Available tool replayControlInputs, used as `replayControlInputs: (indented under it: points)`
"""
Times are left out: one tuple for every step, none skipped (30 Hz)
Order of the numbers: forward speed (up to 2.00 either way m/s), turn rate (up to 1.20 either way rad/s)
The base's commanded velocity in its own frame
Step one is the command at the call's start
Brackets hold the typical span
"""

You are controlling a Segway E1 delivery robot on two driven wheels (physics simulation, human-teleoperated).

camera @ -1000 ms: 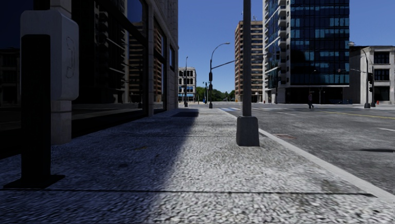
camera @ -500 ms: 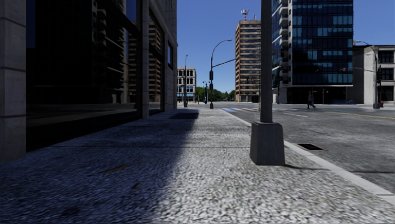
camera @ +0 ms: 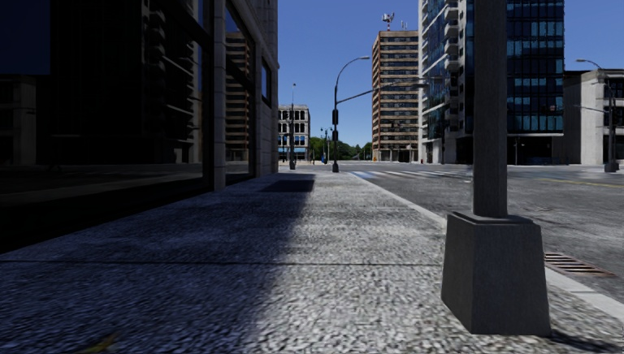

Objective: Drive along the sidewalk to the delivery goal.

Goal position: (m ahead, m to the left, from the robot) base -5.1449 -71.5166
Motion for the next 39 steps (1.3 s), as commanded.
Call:
replayControlInputs:
  points:
    - [2.0, 0.0]
    - [2.0, 0.0]
    - [2.0, 0.0]
    - [2.0, 0.0]
    - [2.0, 0.0]
    - [2.0, 0.0]
    - [2.0, 0.0]
    - [2.0, 0.0]
    - [2.0, 0.0]
    - [2.0, 0.0]
    - [2.0, 0.0]
    - [2.0, 0.0]
    - [2.0, 0.0]
    - [2.0, 0.0]
    - [2.0, 0.0]
    - [2.0, 0.0]
    - [2.0, 0.0]
    - [2.0, 0.0]
    - [2.0, 0.0]
    - [2.0, 0.0]
    - [2.0, 0.0]
    - [2.0, 0.0]
    - [2.0, 0.0]
    - [2.0, 0.0]
    - [2.0, 0.0]
    - [2.0, 0.0]
    - [2.0, 0.0]
    - [2.0, 0.0]
    - [2.0, 0.0]
    - [2.0, 0.0]
    - [2.0, 0.0]
    - [2.0, 0.0]
    - [2.0, 0.0]
    - [2.0, 0.0]
    - [2.0, 0.0]
    - [2.0, 0.0]
    - [2.0, 0.0]
    - [2.0, 0.0]
    - [2.0, 0.0]
